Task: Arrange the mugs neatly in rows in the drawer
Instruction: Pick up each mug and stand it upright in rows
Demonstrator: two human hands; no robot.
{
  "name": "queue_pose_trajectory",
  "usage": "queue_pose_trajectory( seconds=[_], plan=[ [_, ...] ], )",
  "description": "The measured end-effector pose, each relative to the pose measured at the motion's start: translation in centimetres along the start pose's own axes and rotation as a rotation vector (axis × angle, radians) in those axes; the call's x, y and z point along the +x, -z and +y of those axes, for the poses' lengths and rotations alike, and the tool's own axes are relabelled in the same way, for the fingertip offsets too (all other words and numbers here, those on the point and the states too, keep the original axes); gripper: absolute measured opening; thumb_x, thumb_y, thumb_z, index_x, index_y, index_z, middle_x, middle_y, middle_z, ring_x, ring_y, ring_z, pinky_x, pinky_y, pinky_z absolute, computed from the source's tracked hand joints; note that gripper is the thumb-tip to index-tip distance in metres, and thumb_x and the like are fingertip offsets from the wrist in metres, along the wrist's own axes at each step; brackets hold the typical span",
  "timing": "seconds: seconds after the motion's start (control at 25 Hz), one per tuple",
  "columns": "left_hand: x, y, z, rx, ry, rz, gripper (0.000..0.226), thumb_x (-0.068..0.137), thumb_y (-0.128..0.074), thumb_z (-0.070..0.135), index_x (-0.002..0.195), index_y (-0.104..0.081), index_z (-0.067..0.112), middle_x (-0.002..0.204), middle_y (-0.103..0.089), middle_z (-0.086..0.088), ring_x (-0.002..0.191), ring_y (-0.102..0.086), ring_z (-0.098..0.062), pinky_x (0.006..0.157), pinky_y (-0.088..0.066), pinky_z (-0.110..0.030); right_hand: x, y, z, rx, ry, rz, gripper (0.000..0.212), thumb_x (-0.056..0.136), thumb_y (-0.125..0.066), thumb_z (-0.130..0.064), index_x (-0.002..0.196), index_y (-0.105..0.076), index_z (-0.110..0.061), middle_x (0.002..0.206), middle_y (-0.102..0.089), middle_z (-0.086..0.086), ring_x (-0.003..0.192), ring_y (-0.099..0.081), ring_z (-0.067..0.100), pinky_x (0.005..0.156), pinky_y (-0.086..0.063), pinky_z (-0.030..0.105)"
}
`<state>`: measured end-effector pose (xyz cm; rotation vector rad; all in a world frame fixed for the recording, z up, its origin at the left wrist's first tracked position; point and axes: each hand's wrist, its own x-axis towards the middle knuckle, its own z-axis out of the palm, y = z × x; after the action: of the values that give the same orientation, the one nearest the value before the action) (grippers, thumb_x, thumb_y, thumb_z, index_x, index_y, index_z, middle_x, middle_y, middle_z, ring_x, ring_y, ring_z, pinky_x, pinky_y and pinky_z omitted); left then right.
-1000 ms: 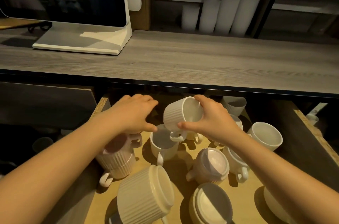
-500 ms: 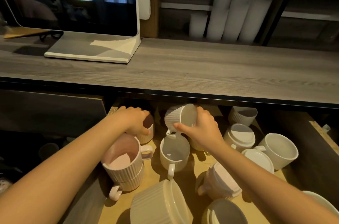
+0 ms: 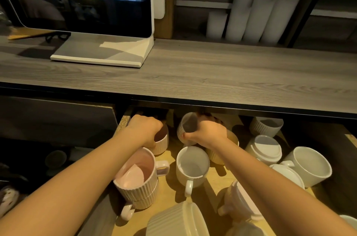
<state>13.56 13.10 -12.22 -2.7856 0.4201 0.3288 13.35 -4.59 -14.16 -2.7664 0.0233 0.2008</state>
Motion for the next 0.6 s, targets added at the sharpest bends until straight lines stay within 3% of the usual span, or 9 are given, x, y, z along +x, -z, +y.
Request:
queue_pose_trajectory(
  seconds=[0.28, 0.4, 0.48, 0.6],
  plan=[
    [0.8, 0.1, -0.6, -0.056, 0.01, -0.033, 0.031, 0.09, -0.055, 0.041, 0.112, -0.055, 0.018, 0.097, -0.061, 0.0, 0.087, -0.058, -0.016, 0.073, -0.043, -0.027, 1.4, -0.3, 0.0, -0.035, 0.011, -0.166, 0.066, 0.078, -0.062, -0.053, 0.132, -0.037, -0.025, 0.107, -0.058, 0.003, 0.099, -0.058, 0.023, 0.09, -0.05, 0.039],
    [1.4, -0.1, -0.7, -0.06, 0.035, -0.073, 0.029, 0.093, -0.048, 0.042, 0.106, -0.056, 0.018, 0.077, -0.052, 0.003, 0.078, -0.054, -0.013, 0.072, -0.043, -0.026, 1.7, -0.6, -0.3, -0.014, 0.018, -0.192, 0.067, 0.08, -0.062, -0.051, 0.135, -0.033, -0.025, 0.103, -0.054, 0.003, 0.095, -0.055, 0.022, 0.084, -0.048, 0.033],
    [1.8, -0.2, -0.7, -0.066, 0.06, -0.116, 0.028, 0.094, -0.044, 0.043, 0.092, -0.057, 0.018, 0.068, -0.052, 0.005, 0.073, -0.055, -0.012, 0.072, -0.043, -0.027, 1.8, -0.7, -0.4, -0.002, 0.018, -0.207, 0.067, 0.081, -0.062, -0.051, 0.135, -0.033, -0.024, 0.112, -0.056, 0.006, 0.101, -0.056, 0.024, 0.081, -0.044, 0.033],
    [2.3, -0.4, -0.6, -0.055, 0.102, -0.137, 0.039, 0.095, -0.041, 0.042, 0.066, -0.056, 0.022, 0.06, -0.057, 0.007, 0.063, -0.053, -0.01, 0.069, -0.04, -0.026, 2.1, -0.9, -0.3, 0.065, -0.013, -0.226, 0.07, 0.081, -0.061, -0.053, 0.137, -0.032, -0.023, 0.127, -0.053, 0.008, 0.115, -0.053, 0.028, 0.09, -0.043, 0.035]
  ],
)
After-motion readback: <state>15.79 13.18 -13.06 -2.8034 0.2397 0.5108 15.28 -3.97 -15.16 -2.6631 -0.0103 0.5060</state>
